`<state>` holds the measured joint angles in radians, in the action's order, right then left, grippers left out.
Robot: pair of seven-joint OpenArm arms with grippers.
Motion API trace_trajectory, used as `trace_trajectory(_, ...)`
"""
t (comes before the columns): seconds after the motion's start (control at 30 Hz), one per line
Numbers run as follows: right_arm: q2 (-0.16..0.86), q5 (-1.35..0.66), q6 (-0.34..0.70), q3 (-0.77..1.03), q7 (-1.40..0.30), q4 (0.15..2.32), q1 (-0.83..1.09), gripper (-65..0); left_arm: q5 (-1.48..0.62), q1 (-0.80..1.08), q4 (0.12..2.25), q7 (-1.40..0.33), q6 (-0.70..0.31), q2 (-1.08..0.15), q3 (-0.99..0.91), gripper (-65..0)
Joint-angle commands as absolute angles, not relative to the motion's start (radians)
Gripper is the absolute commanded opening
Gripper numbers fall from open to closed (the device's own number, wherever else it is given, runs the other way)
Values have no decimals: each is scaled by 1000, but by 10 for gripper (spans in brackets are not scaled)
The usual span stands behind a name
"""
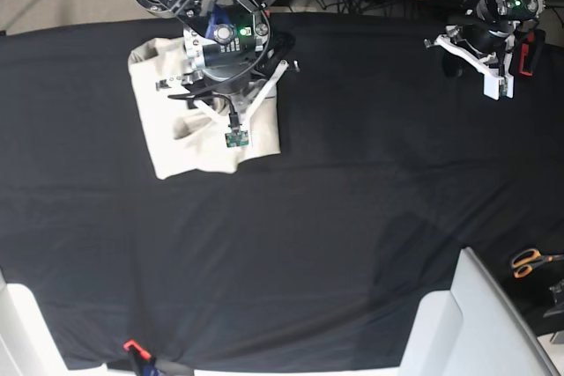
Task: Fold the T-shirt properly
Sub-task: 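Fold the held hem end over onto the folded shirt, then pinch and tug the folded fabric edge with the right gripper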
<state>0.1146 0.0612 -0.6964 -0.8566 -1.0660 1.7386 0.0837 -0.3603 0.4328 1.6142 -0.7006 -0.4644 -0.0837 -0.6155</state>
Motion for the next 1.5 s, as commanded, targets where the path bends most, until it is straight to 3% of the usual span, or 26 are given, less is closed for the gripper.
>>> trace_trajectory(0.0, 96, 65, -698, -877, -1050, 1755, 76, -300, -371, 437, 1627, -687, -467, -93, -621, -650)
trace_trajectory(0.27, 53, -31, -698, -912, -1046, 1761, 70, -287, -371, 430, 1626, -687, -467, -93, -621, -650)
trace_trajectory(0.5, 140, 94, -698, -909, -1093, 1975, 67, -291, -369, 432, 1626, -687, -467, -93, -624, -650)
trace_trajectory(0.57, 150, 101, -698, -799, -1122, 1991, 68, -377, -369, 435, 1626, -687, -467, -93, -625, -650)
trace_trajectory(0.67, 151, 101, -698, -647, -1098, 1983, 91, -648, -369, 435, 1626, -687, -467, -93, -627, -650)
trace_trajectory(0.77, 151, 101, -584, -521, -1046, 1979, 125, -618, -369, 435, 1626, -687, -467, -93, -627, -650)
trace_trajectory(0.9, 147, 101, -467, -400, -975, 1899, 137, -645, -369, 435, 1626, -687, -467, -93, -627, -650)
trace_trajectory(1.23, 99, 101, -464, -384, -874, 1689, 137, -645, -369, 435, 1626, -687, -467, -93, -622, -650)
trace_trajectory(1.47, 56, 101, -464, -521, -877, 1675, 127, -647, -369, 435, 1626, -687, -467, -93, -622, -650)
